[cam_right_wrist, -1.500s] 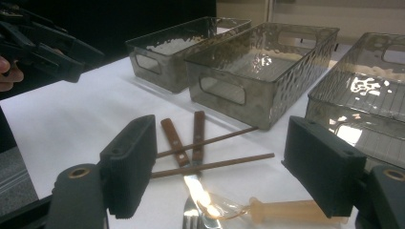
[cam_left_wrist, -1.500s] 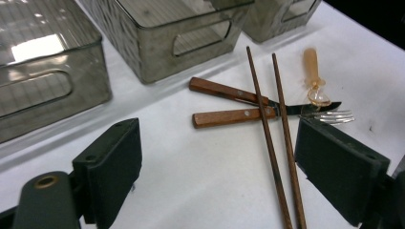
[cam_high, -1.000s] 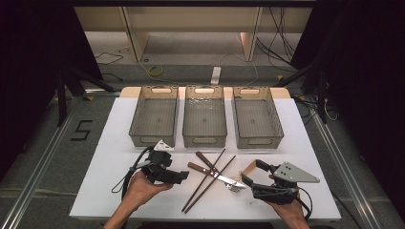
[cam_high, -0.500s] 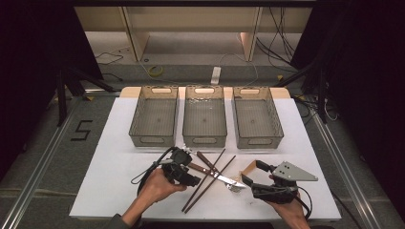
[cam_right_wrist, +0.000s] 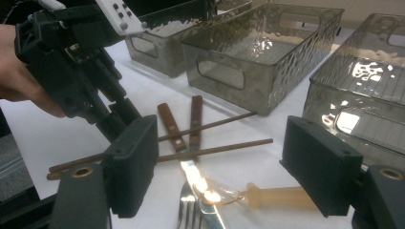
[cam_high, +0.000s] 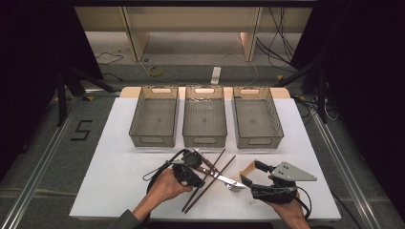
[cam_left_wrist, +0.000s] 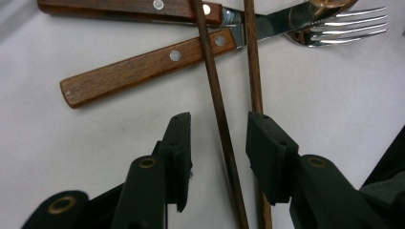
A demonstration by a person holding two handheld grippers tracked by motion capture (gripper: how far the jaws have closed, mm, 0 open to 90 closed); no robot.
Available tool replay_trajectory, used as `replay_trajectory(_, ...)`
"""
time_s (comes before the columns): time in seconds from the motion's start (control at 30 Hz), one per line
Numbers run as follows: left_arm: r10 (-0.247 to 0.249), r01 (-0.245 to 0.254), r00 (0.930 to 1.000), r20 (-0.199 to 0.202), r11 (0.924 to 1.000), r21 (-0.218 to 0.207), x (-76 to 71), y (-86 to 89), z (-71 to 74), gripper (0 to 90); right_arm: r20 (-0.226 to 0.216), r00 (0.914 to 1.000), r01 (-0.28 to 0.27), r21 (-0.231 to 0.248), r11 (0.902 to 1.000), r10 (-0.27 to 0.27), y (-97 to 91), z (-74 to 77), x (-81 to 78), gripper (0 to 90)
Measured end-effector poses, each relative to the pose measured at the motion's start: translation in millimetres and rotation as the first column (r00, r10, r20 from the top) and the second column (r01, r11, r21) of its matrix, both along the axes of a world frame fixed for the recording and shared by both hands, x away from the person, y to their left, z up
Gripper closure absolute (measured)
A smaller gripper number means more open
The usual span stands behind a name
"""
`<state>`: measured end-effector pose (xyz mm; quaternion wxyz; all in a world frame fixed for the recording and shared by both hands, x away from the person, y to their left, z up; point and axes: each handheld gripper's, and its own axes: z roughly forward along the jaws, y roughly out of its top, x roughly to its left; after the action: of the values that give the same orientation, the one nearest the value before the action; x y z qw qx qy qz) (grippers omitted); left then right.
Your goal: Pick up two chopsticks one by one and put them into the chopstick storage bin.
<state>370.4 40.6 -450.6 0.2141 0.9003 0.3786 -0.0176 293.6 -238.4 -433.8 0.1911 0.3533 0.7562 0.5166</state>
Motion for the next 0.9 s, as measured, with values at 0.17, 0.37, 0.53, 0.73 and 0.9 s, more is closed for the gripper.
replay_trajectory(0.17,-0.005,0.005,0.9997,-0.026,1.0000,0.001,2.0,-1.3,-6.3,66.5,-0.005,1.0000,-0.001,-0.004,1.0000,0.001,0.5,-0.4,0.4,29.1)
replay_trajectory(0.37,-0.019,0.020,0.9996,-0.020,0.9996,0.022,0.3,-7.6,-9.7,71.5,-0.006,1.0000,-0.003,-0.002,1.0000,0.003,0.8,-0.4,0.4,29.2)
replay_trajectory(0.53,-0.022,0.022,0.9998,-0.003,0.9986,0.049,0.1,-9.5,-12.5,78.8,0.004,0.9999,-0.011,-0.004,0.9999,0.011,0.8,0.1,-0.4,29.3)
replay_trajectory(0.73,-0.014,0.014,0.9999,0.003,0.9991,0.039,0.7,-7.2,-13.3,84.3,0.007,0.9997,-0.024,-0.004,0.9997,0.024,1.6,0.3,-0.9,29.3)
replay_trajectory(0.9,-0.010,0.010,0.9999,0.012,0.9996,0.028,1.6,-3.3,-10.4,85.0,0.011,0.9994,-0.032,-0.007,0.9995,0.032,2.5,0.0,-1.3,29.3)
